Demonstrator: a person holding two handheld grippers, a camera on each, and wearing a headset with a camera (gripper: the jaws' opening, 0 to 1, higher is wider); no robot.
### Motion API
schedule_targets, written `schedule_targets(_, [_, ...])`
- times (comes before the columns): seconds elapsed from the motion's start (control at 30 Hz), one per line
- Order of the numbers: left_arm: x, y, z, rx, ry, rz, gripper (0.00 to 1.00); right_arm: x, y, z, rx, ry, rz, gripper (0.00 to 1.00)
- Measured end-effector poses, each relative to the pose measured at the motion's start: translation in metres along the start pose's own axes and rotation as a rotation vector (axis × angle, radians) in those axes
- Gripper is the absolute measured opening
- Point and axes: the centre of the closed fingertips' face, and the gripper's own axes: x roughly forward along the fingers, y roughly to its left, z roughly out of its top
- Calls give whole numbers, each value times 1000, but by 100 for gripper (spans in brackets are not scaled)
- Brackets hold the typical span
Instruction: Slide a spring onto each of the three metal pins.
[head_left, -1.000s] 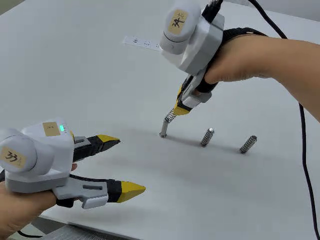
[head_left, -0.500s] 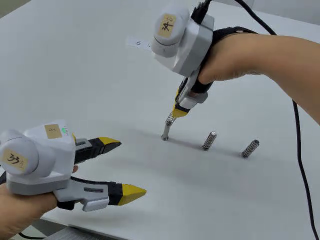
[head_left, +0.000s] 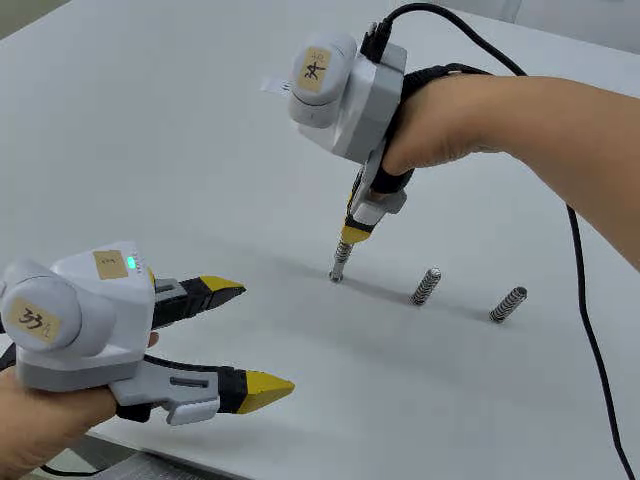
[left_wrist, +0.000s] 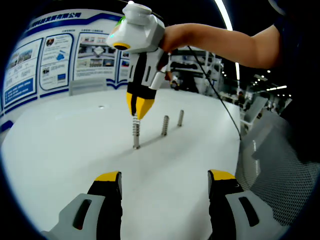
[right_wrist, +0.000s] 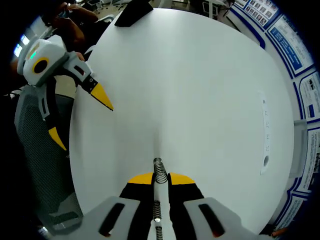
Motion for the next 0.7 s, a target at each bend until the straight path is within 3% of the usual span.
schedule_targets(0.3, [1, 0, -2, -3, 2, -1, 71, 20, 6, -4, 0, 27, 13, 11])
schedule_targets(0.7, [2, 1, -3, -7, 4, 0, 71, 27, 11, -3, 12, 22, 31, 11])
